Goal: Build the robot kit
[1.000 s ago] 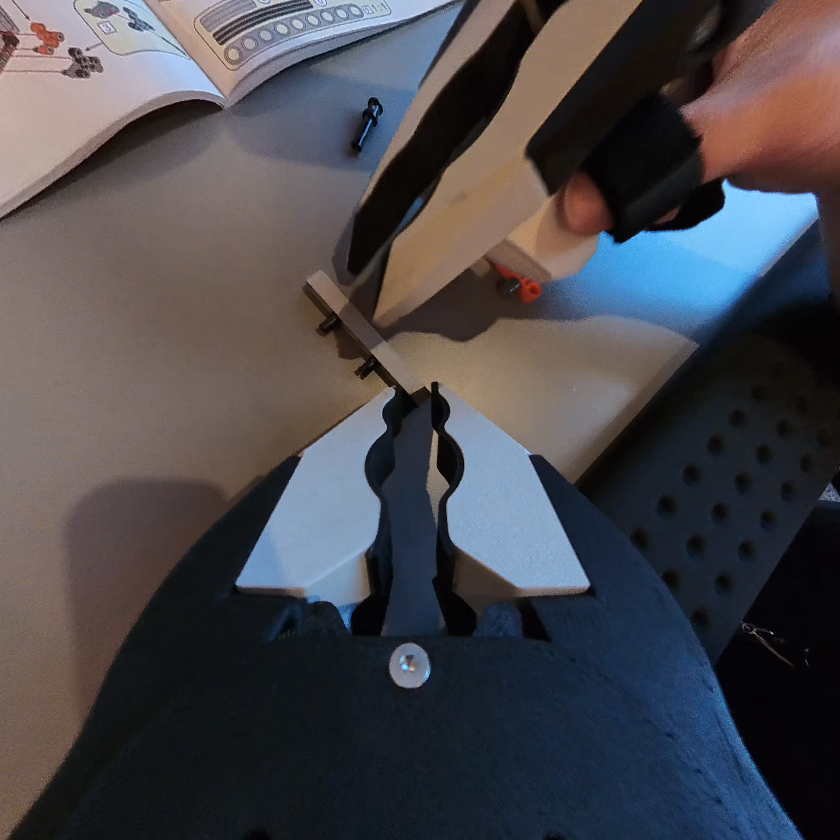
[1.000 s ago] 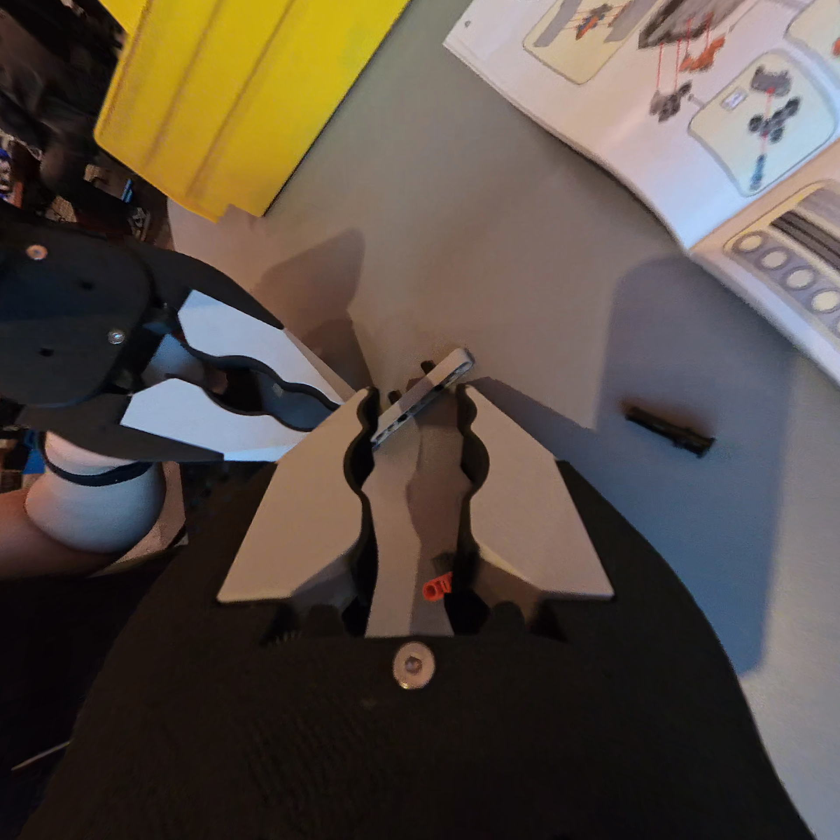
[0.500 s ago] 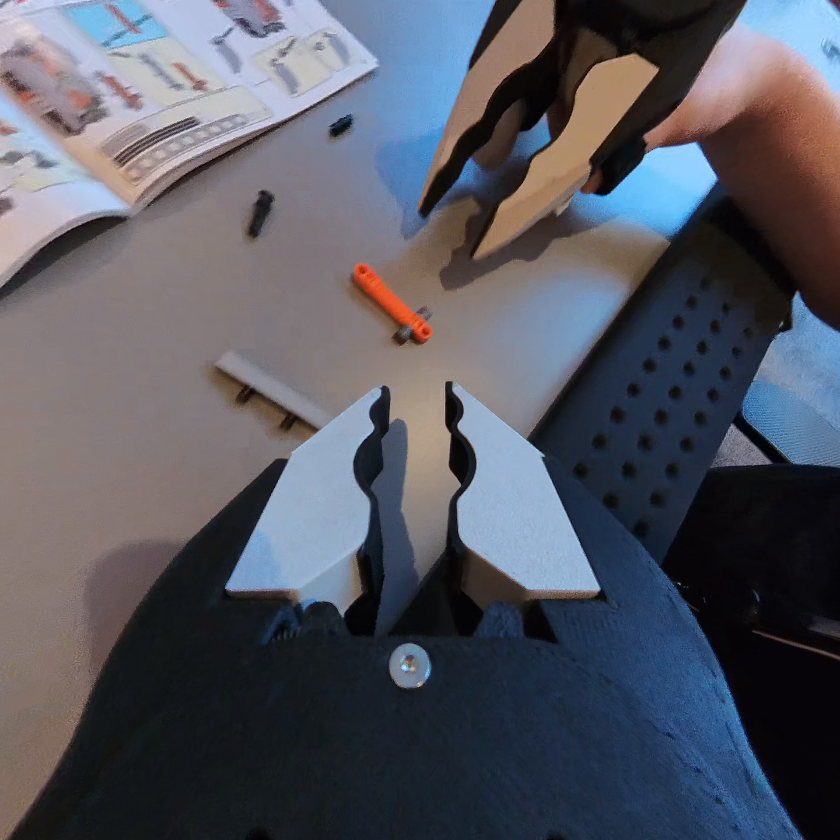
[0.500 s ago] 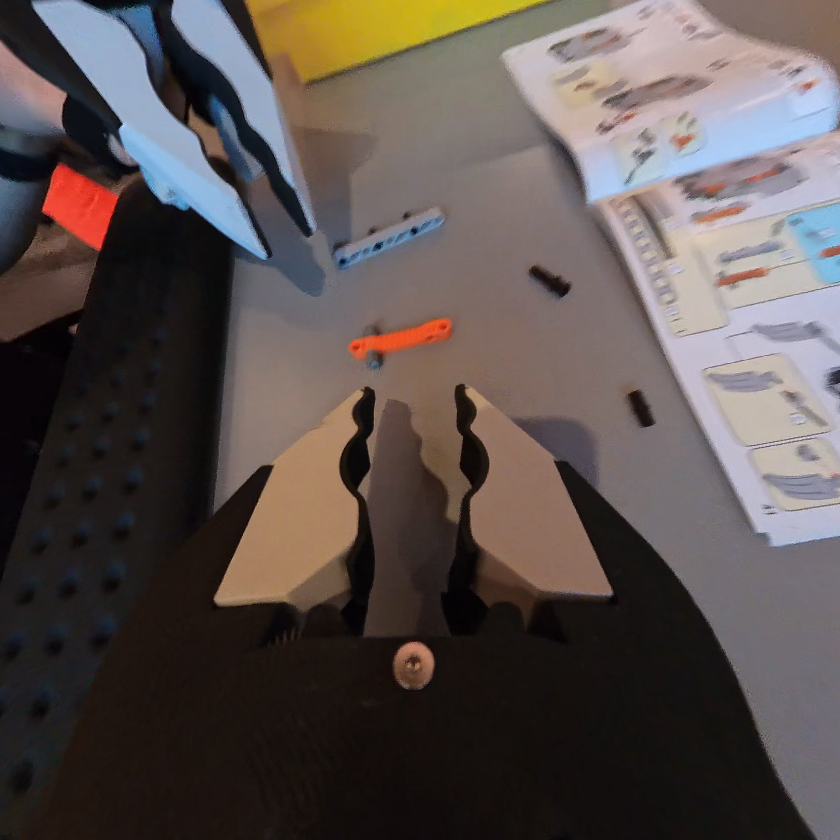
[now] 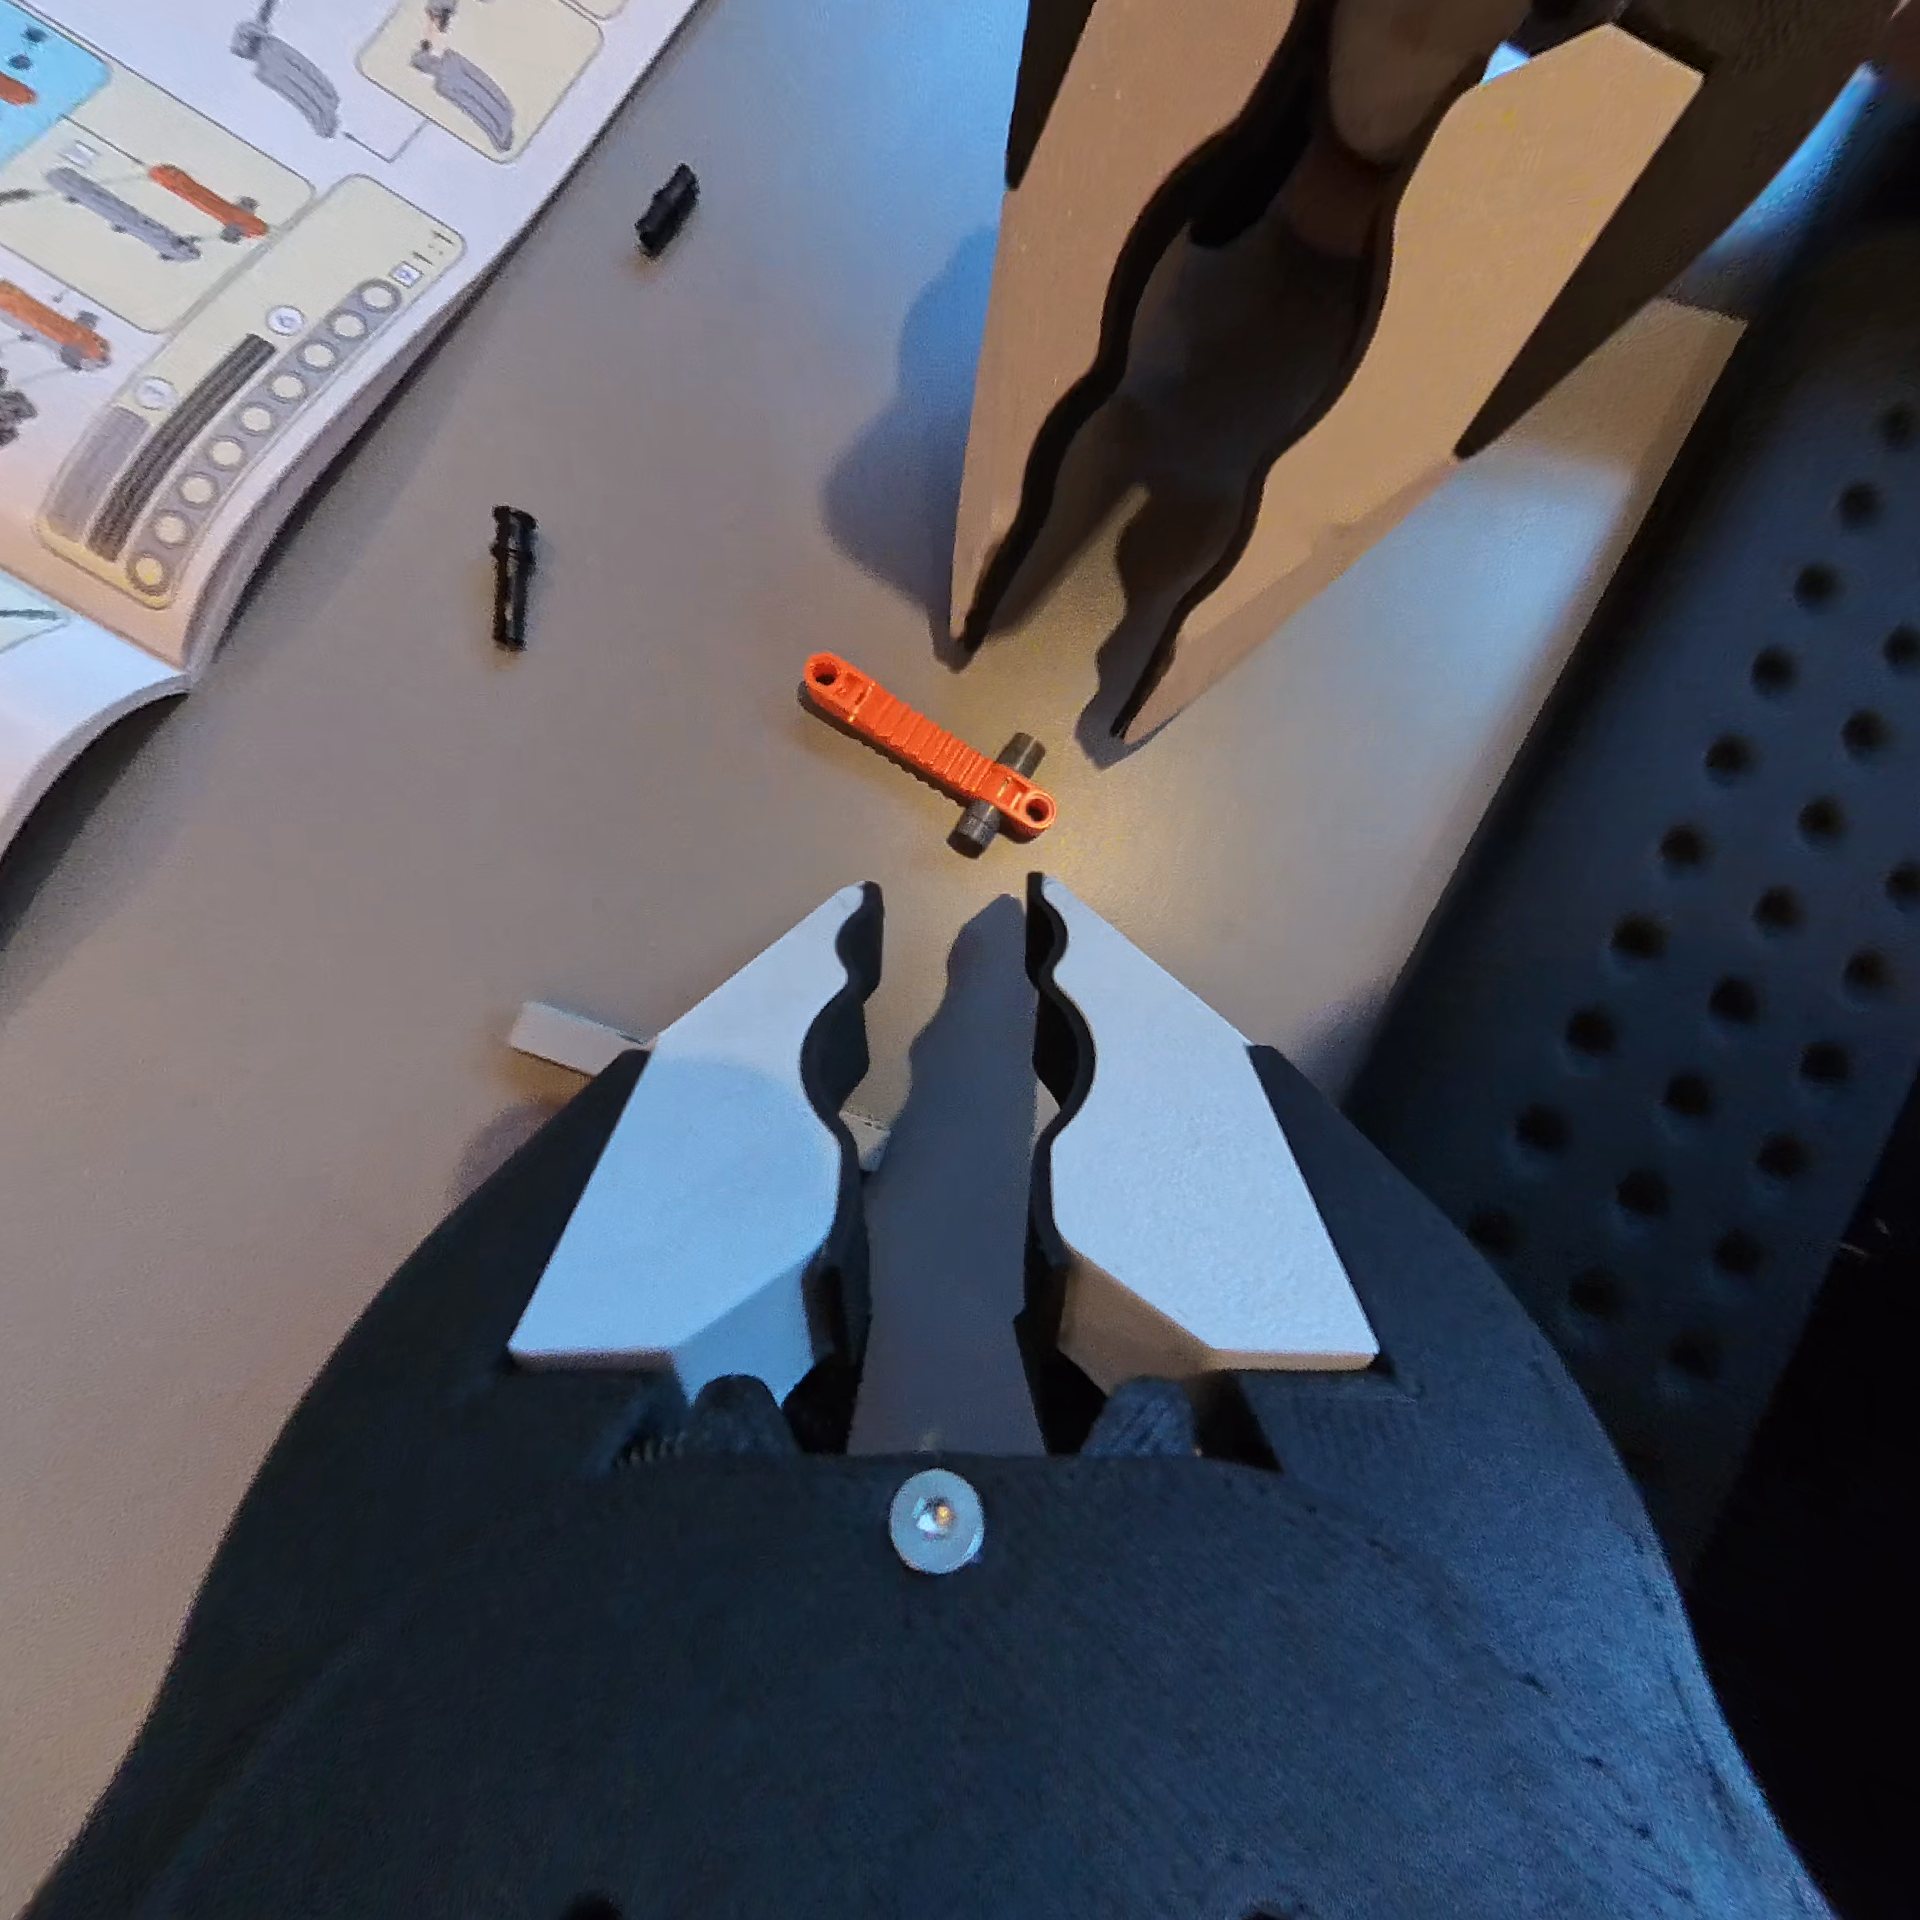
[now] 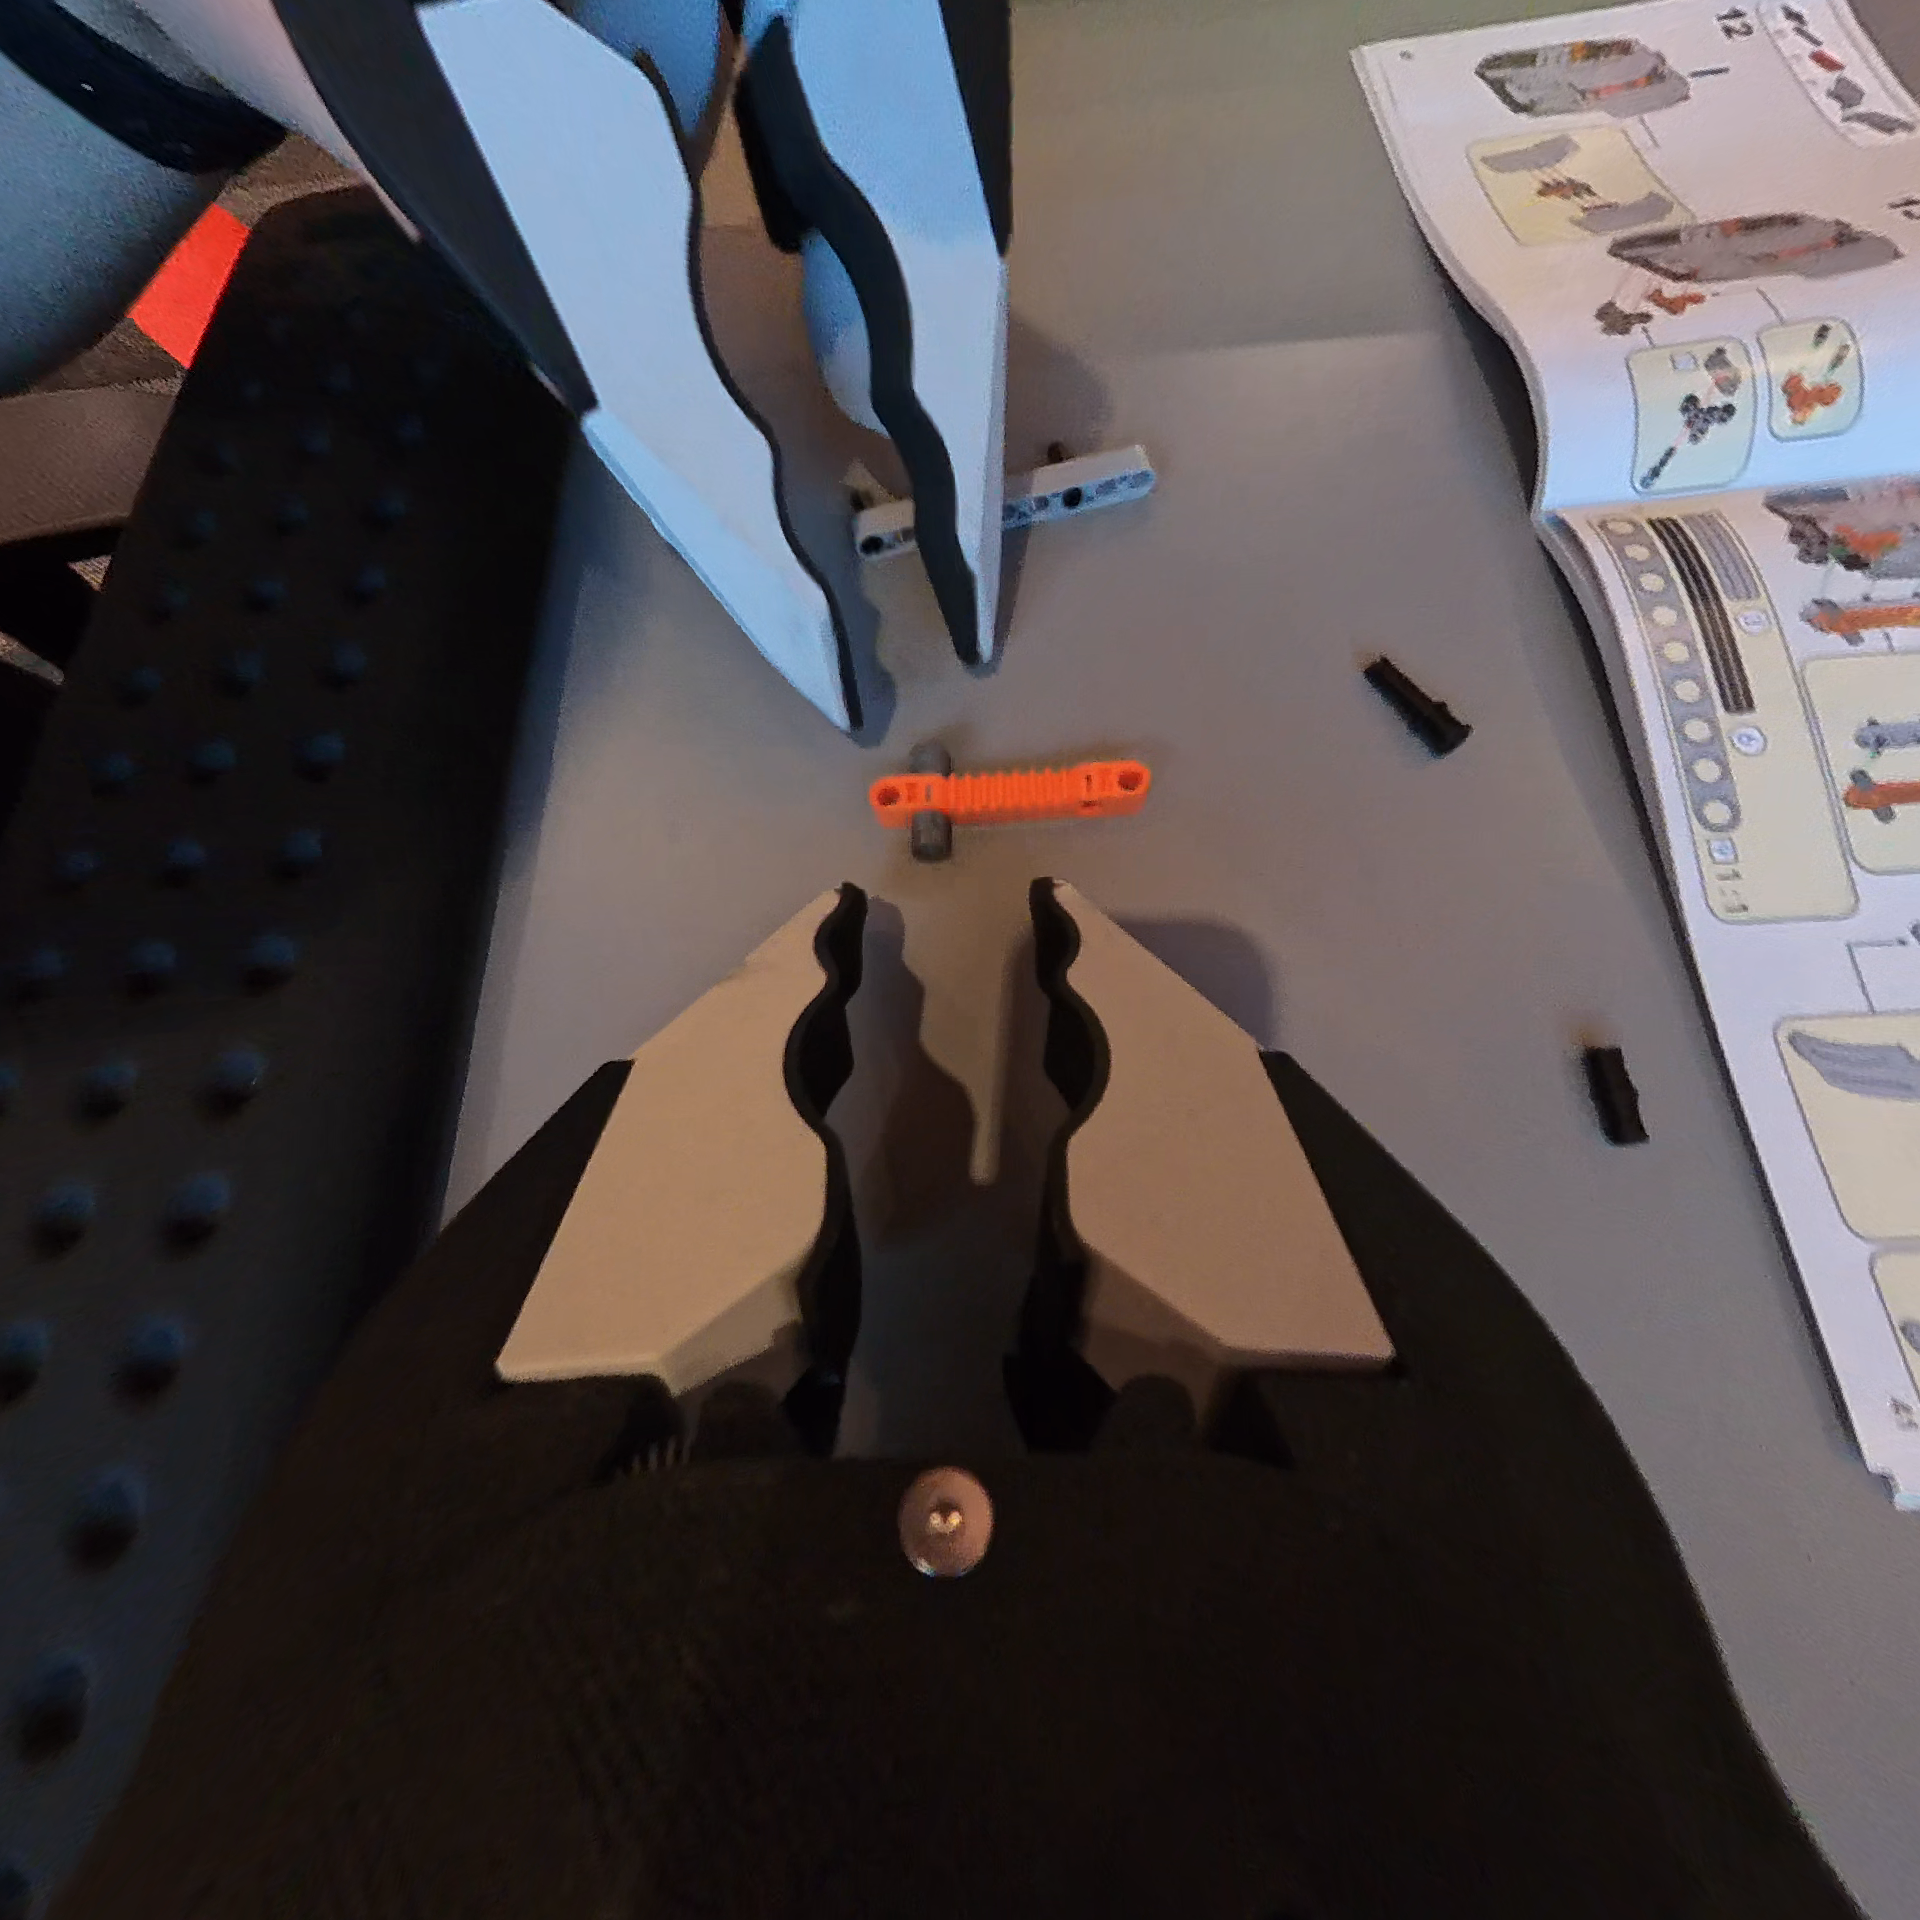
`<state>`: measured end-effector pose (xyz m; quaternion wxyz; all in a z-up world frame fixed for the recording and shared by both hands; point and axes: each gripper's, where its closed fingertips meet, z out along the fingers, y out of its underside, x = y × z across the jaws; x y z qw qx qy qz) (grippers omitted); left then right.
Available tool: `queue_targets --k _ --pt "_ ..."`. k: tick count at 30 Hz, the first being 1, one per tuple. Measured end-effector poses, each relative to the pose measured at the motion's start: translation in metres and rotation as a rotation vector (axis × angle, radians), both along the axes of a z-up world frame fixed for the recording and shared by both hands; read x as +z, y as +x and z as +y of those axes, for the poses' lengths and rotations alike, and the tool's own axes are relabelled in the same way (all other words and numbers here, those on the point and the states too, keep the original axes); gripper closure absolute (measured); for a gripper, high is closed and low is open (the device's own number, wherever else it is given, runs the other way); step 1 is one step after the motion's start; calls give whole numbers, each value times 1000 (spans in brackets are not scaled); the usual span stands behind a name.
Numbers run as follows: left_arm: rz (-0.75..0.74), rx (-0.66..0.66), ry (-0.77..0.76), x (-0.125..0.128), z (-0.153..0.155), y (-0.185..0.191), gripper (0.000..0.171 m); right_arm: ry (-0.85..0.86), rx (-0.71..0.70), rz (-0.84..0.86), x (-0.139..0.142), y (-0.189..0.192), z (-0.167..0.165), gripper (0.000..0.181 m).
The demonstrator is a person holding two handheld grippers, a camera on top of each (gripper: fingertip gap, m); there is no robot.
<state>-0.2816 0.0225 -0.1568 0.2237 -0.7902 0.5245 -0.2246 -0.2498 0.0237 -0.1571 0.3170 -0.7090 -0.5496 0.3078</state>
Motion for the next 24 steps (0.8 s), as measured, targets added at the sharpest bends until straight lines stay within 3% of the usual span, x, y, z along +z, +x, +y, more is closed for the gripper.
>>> queue_targets --k 10,15,24 --pt "-79 -31 -74 -3 -5 12 155 48 30 -34 -4 -15 -2 177" --pt "-133 -7 -105 1 -3 10 152 144 48 -47 0 -14 0 177" --pt "-568 148 -310 53 20 -3 148 500 20 -74 28 -13 11 177"
